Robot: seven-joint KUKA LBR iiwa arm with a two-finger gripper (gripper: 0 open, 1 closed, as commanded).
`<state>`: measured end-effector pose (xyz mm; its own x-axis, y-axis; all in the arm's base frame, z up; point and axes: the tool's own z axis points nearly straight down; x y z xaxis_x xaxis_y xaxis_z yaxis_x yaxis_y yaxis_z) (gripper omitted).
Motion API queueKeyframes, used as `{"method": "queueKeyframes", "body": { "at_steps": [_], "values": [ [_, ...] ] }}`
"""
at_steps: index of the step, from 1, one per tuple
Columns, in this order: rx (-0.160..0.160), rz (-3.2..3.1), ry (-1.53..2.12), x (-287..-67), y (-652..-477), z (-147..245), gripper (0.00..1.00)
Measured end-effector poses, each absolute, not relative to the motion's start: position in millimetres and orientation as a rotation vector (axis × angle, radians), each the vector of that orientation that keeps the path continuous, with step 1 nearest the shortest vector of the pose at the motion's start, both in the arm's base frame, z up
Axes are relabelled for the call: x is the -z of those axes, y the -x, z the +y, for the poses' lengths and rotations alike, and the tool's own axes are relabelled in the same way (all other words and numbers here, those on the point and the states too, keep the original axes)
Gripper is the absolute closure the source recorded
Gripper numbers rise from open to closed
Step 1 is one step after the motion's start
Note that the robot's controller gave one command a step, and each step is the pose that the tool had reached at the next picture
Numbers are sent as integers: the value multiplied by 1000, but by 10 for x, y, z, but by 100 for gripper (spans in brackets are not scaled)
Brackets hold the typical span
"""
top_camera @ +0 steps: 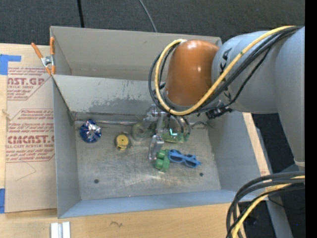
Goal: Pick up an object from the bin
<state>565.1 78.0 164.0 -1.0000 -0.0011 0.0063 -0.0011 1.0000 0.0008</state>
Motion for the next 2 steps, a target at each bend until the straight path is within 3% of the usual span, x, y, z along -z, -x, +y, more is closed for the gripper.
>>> {"method": "queueKeyframes", "body": {
  "at_steps": [1, 2],
  "values": [
    [0, -3140, 117, -688, -5092, -494, 0],
    [3, -3138, 178, -1007, -5035, -232, 0]
  ]
}}
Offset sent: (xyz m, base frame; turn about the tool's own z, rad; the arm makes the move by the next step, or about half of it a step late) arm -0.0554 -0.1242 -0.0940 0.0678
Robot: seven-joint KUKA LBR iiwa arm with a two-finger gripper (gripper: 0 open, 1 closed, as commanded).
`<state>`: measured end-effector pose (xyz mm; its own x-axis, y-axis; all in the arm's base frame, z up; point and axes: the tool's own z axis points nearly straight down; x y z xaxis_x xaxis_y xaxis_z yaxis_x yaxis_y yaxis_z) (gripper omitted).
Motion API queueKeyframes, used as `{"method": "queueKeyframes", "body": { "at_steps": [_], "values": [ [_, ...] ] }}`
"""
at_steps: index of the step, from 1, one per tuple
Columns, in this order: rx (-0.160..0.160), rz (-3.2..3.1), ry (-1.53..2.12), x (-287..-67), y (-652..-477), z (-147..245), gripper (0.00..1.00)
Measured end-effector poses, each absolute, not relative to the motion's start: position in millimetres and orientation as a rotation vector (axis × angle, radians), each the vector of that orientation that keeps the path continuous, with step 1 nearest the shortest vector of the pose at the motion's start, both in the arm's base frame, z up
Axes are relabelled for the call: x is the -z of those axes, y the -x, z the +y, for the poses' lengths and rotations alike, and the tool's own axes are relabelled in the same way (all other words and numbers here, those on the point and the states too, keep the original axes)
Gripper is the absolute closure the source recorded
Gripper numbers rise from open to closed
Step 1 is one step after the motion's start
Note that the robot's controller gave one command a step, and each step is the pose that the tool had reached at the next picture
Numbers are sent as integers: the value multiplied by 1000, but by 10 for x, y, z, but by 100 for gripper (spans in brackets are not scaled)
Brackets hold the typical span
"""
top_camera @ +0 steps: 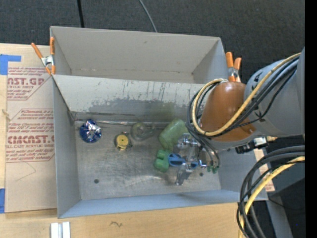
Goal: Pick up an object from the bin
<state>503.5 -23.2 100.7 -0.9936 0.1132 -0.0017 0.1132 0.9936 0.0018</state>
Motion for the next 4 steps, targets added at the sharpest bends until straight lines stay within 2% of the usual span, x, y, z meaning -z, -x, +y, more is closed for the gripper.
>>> {"method": "queueKeyframes", "body": {
  "at_steps": [1, 2, 3, 4],
  "values": [
    [-1, 3123, -344, -1035, -5141, -270, 0],
    [-1, 3107, -431, -714, -5083, -233, 0],
    [-1, 3109, -431, -719, -5091, -231, 0],
    [-1, 3114, -430, -730, -5086, -230, 100]
  ]
}}
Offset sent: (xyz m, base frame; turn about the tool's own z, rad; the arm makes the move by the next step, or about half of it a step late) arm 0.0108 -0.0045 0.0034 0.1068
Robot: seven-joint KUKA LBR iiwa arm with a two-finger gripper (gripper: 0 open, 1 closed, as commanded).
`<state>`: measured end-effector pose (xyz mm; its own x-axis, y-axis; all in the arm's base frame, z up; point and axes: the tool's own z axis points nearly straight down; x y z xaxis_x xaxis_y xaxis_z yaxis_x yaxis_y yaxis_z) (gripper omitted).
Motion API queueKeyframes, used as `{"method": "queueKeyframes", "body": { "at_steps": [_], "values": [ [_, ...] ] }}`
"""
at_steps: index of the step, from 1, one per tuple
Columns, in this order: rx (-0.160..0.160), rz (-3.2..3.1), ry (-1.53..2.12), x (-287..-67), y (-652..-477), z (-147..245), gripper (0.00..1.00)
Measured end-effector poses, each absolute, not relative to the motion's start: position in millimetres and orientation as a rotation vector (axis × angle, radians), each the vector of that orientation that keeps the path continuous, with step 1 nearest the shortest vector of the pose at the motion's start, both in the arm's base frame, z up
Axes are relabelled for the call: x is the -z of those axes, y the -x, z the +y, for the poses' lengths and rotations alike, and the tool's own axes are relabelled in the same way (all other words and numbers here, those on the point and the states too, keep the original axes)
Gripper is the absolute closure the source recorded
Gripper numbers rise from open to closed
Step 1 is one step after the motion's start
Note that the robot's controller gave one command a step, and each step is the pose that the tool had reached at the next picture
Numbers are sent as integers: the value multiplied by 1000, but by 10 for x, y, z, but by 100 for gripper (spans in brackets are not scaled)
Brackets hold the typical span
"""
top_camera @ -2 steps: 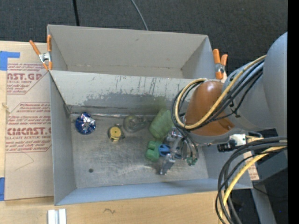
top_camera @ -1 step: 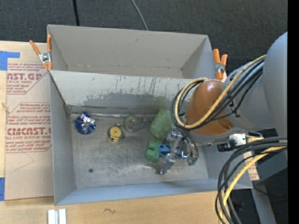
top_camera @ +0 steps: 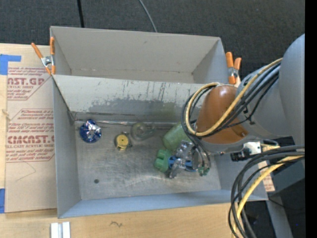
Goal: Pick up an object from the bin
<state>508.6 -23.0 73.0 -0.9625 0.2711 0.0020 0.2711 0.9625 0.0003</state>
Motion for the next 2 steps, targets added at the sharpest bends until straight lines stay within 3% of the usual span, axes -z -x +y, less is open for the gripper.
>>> {"method": "queueKeyframes", "body": {
  "at_steps": [2],
  "values": [
    [2, -3116, 427, -1495, -5102, -216, 100]
  ]
}}
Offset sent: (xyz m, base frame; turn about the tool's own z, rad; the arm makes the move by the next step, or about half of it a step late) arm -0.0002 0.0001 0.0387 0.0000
